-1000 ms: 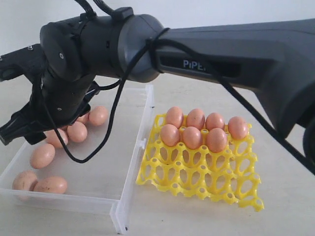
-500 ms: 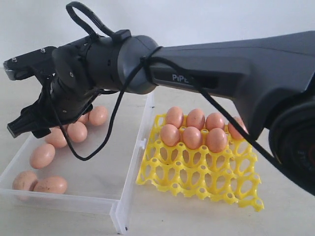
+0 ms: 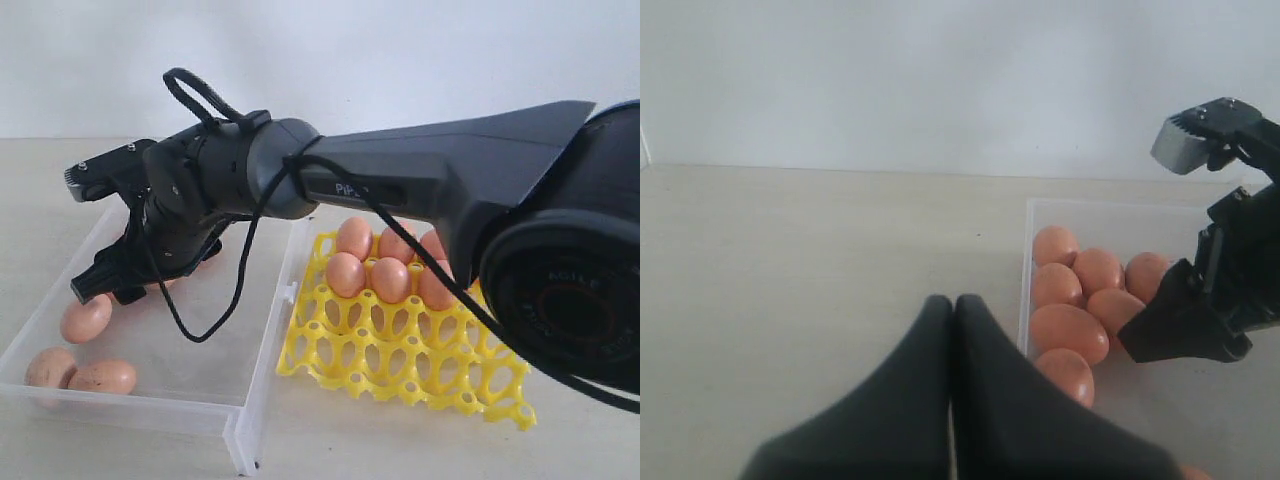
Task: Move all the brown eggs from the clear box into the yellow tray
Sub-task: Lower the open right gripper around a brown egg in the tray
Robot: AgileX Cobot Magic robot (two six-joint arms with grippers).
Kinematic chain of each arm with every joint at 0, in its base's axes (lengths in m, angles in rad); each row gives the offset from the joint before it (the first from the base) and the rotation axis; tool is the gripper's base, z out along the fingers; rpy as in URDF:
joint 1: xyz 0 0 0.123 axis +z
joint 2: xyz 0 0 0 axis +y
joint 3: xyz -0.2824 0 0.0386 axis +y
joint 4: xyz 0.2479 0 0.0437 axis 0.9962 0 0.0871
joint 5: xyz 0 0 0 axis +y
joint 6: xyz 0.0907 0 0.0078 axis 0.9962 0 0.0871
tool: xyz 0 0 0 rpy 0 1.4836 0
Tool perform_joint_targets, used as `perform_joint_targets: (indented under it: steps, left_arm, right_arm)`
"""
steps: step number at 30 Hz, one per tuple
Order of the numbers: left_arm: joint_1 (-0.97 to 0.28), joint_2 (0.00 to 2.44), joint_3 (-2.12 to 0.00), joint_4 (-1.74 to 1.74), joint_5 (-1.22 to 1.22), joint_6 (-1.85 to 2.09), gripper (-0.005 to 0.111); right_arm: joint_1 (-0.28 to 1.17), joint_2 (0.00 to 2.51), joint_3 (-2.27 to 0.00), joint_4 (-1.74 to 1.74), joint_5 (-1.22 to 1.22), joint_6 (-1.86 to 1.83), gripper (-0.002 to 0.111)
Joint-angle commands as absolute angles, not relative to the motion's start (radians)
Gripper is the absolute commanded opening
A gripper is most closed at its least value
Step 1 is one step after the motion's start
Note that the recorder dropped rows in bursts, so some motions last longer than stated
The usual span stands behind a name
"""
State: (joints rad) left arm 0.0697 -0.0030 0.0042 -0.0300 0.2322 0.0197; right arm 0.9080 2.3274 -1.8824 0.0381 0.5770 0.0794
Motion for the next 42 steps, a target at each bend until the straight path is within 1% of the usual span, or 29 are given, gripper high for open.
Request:
perform_joint_targets:
  steps: [1,4,11,26,29,35,42]
  left_arm:
    - [0.071,0.000,0.000,-0.035,0.232,0.020,-0.004]
    - [0.071,0.000,0.000,-0.035,0.232,0.020,-0.004]
    - [0.071,0.000,0.000,-0.035,0.232,0.020,-0.004]
    - [0.071,0.000,0.000,-0.035,0.232,0.020,-0.004]
    - [0.071,0.000,0.000,-0.035,0.232,0.020,-0.004]
    - [0.071,0.000,0.000,-0.035,0.232,0.020,-0.004]
    - [0.071,0.000,0.000,-0.035,0.232,0.020,-0.004]
  right_arm:
    - [0.897,2.324,-1.887,0.024,0.517,0.077,0.065]
    - [0.879,2.324,-1.887,0.021,0.445,0.077,0.065]
    - [0.859,2.335,-1.887,0.011,0.375,0.032,0.065]
    - [0.856,2.395,-1.892,0.021,0.329,0.027,0.065]
    - [0.856,2.418,-1.930,0.021,0.360,0.027,0.065]
    - [0.856,2.470,-2.033,0.021,0.499,0.027,0.065]
    - [0.856,2.477,-2.037,0.018,0.567,0.027,0.065]
